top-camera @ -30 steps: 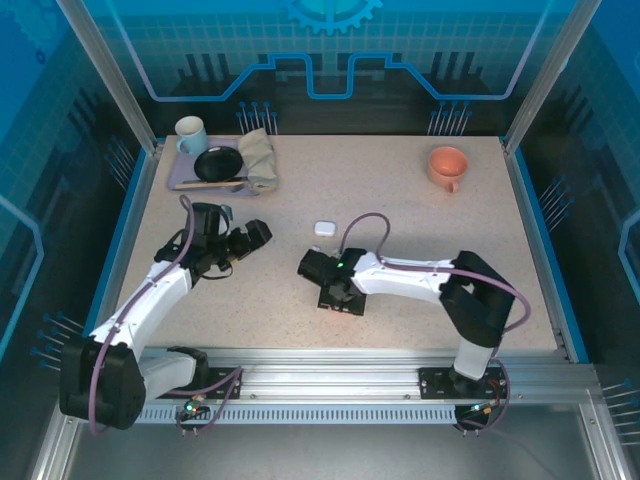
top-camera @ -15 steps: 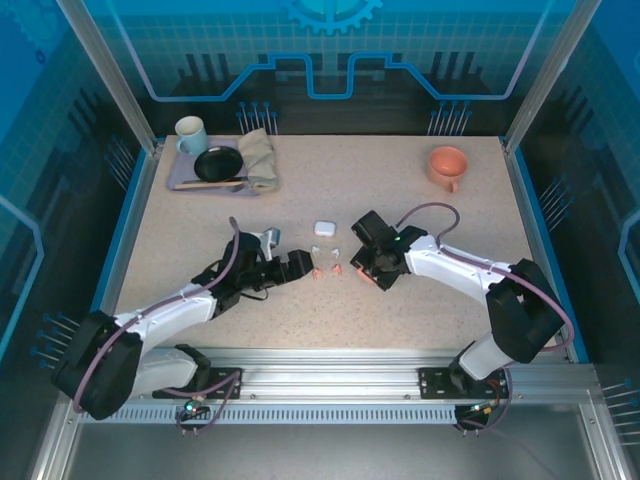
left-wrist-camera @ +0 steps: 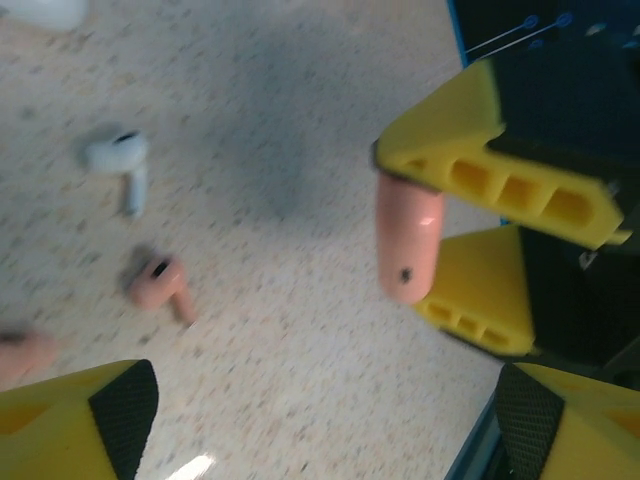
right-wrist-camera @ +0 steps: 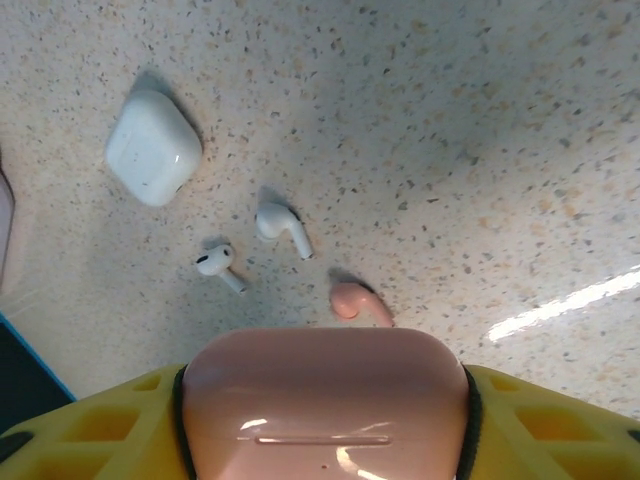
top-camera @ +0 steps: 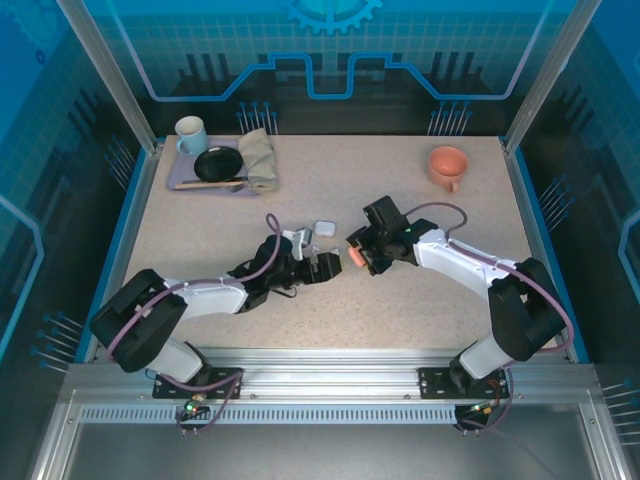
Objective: Insert wireless bluetooth earbuds into charging case
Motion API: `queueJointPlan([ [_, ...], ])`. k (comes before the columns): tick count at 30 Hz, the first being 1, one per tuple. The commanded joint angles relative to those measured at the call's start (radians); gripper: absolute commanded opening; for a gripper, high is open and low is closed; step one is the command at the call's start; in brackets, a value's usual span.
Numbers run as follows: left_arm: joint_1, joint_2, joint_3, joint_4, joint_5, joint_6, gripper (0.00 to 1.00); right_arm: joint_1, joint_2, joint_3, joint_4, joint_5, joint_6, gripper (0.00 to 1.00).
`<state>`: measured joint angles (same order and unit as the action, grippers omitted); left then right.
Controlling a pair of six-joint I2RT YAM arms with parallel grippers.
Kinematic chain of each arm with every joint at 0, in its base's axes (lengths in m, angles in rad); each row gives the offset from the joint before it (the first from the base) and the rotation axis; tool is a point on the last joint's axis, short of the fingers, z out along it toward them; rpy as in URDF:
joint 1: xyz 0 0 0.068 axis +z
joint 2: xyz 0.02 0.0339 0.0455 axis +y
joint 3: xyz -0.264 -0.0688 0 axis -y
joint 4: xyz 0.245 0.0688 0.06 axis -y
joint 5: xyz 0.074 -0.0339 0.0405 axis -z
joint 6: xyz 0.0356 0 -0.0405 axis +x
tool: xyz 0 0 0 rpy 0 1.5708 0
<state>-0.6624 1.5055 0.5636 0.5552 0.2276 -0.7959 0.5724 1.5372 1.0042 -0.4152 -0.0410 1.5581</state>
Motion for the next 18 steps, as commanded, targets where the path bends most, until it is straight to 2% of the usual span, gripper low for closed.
queueJointPlan([
  [1,-0.013,0.042,0.065,0.092,-0.031,-0.01,0.86,-0.021,-0.017,0.023,0.026,-0.054,0.047,0.52],
  [12,-0.055,0.168,0.167,0.126,-0.023,-0.017,0.67,-0.041,-0.043,0.006,0.045,-0.08,0.065,0.52],
  [18,-0.064,0.222,0.21,0.134,-0.03,-0.023,0.61,-0.044,-0.051,-0.002,0.052,-0.088,0.065,0.52],
])
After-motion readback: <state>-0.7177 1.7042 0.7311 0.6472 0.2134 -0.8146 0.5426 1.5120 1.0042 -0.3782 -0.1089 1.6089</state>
